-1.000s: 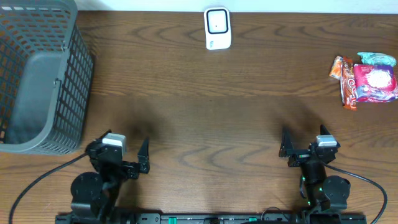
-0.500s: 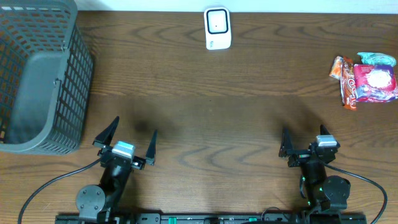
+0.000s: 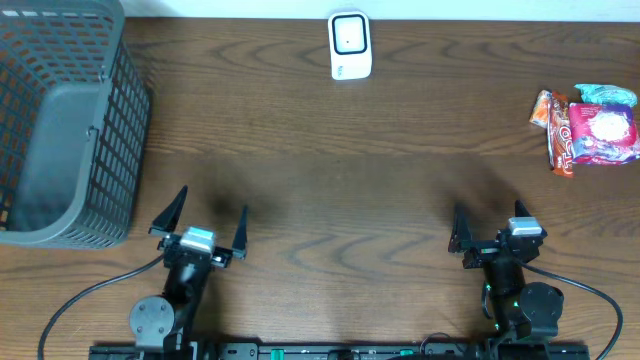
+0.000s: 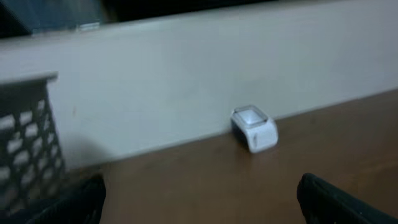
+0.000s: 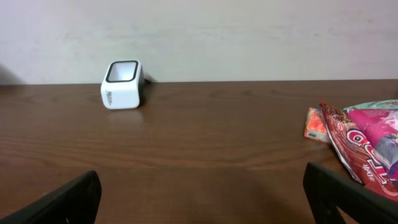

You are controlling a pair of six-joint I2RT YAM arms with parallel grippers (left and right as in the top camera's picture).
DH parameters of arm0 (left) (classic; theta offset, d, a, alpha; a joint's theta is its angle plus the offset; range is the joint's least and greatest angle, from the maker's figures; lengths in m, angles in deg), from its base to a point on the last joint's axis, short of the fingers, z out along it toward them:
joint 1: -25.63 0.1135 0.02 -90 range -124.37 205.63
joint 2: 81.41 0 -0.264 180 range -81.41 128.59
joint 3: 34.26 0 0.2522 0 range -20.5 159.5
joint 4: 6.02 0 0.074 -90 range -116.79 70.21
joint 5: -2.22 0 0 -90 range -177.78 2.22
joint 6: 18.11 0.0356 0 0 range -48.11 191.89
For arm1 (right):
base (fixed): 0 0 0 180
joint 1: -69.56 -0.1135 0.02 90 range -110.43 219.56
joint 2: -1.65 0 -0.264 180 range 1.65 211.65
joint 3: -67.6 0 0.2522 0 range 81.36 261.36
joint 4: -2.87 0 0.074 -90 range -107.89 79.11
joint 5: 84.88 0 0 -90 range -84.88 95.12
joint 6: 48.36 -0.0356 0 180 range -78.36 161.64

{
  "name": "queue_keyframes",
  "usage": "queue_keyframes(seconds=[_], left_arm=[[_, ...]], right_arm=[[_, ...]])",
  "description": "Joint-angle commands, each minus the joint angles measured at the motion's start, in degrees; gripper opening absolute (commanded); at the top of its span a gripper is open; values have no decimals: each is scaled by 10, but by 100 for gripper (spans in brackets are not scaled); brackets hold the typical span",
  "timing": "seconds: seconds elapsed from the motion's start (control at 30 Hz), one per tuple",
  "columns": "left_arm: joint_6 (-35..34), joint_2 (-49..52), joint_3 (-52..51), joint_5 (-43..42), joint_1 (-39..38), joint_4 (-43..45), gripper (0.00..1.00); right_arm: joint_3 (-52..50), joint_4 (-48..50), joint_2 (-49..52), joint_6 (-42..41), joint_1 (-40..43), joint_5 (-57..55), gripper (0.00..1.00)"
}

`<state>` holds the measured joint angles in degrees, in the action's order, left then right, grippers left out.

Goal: Scan the item barcode

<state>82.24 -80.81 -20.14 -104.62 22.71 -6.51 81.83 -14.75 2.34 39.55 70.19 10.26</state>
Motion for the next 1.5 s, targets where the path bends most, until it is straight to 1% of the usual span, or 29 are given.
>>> queue_keyframes(seconds=[0.0,0.13,0.17,0.33,0.4,0.47,0.6,0.8,1.0,1.17,1.47], left_arm=[[1,-5,-2,-7,20,-59,98],[-7,-5,-2,0,23,-138,98],[-28,-5,-2,16,23,-154,98],[-227,-5,-2,134,23,-171,98],[-265,-5,-2,165,23,-174,98],[-259,-5,-2,172,23,-175,98],[-189,-5,-2,168,23,-175,98],[-129,-5,-2,165,23,-176,98],[-119,-5,-2,164,46,-176,98],[-89,-5,-2,164,46,-176,97],[-88,-5,-2,164,35,-176,98]], right_arm=[[-2,-2,-4,9,5,2,99],[-2,-2,-4,9,5,2,99],[-2,-2,-4,9,5,2,99],[-2,-2,-4,9,5,2,99],[-2,-2,-4,9,5,2,99],[-2,-2,-4,9,5,2,99],[-2,-2,-4,9,5,2,99],[-2,-2,-4,9,5,2,99],[-2,-2,-4,9,5,2,99],[-2,-2,-4,9,5,2,99],[-2,-2,-4,9,5,2,99]])
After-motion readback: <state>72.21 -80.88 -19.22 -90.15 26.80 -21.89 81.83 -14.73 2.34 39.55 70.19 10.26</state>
